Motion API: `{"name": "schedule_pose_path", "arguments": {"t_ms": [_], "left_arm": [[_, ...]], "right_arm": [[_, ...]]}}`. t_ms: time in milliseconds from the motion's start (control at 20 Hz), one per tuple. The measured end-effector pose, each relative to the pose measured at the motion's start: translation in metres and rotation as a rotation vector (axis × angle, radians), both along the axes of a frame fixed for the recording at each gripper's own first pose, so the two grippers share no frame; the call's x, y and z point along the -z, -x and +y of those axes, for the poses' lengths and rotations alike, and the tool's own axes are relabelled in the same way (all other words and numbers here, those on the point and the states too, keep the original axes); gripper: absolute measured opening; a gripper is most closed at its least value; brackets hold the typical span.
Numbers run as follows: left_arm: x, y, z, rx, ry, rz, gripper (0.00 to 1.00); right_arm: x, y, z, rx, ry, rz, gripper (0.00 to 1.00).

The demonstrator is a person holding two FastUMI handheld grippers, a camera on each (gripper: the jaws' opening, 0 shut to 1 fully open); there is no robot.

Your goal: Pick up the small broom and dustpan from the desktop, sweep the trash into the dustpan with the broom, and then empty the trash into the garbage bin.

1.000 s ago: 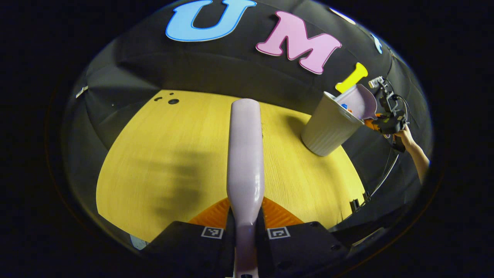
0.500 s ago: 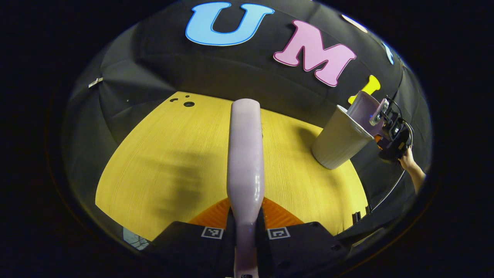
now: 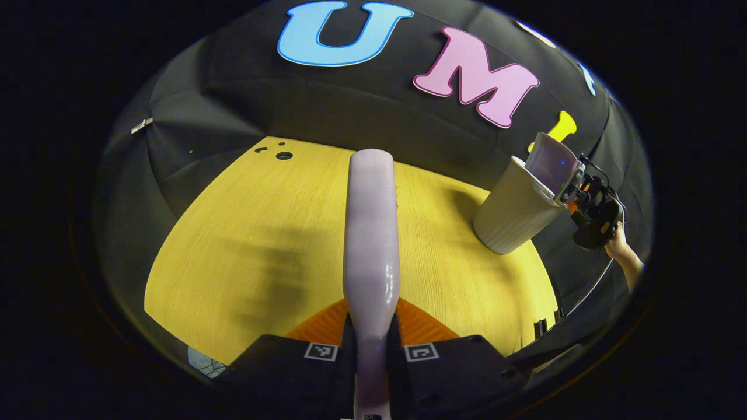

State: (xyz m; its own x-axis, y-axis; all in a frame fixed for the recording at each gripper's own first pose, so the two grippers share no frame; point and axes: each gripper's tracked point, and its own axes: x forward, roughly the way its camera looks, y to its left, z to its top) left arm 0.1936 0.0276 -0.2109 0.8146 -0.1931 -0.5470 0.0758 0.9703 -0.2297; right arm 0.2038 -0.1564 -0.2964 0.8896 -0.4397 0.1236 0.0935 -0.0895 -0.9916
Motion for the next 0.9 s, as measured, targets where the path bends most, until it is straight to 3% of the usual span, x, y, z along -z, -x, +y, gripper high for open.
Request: {"name": "schedule_pose_path", "arguments": {"t_ms": [150,550,650,700,900], "left_arm": [[0.001,-0.002,-0.003,0.004,-0.004,-0.001,0.27],[-0.002,-0.001,-0.001,-0.011,-0.01,-0.014,0.28],[-0.003,0.0,-0.001,-0.015,-0.007,-0.019,0.27],[-0.003,0.002,-0.002,-0.014,-0.004,-0.016,0.27],[-0.008,0.006,-0.005,-0.008,-0.011,-0.033,0.27]], "right_arm": [[0.003,0.0,-0.007,0.019,-0.119,0.0,0.35],[0.016,0.008,-0.021,0.15,-0.685,-0.085,0.35],[0.013,0.01,-0.018,0.161,-0.823,-0.127,0.31],[0.008,0.013,-0.014,0.16,-0.873,-0.145,0.35],[-0.01,0.023,0.002,0.121,-1.074,-0.214,0.36]]}}
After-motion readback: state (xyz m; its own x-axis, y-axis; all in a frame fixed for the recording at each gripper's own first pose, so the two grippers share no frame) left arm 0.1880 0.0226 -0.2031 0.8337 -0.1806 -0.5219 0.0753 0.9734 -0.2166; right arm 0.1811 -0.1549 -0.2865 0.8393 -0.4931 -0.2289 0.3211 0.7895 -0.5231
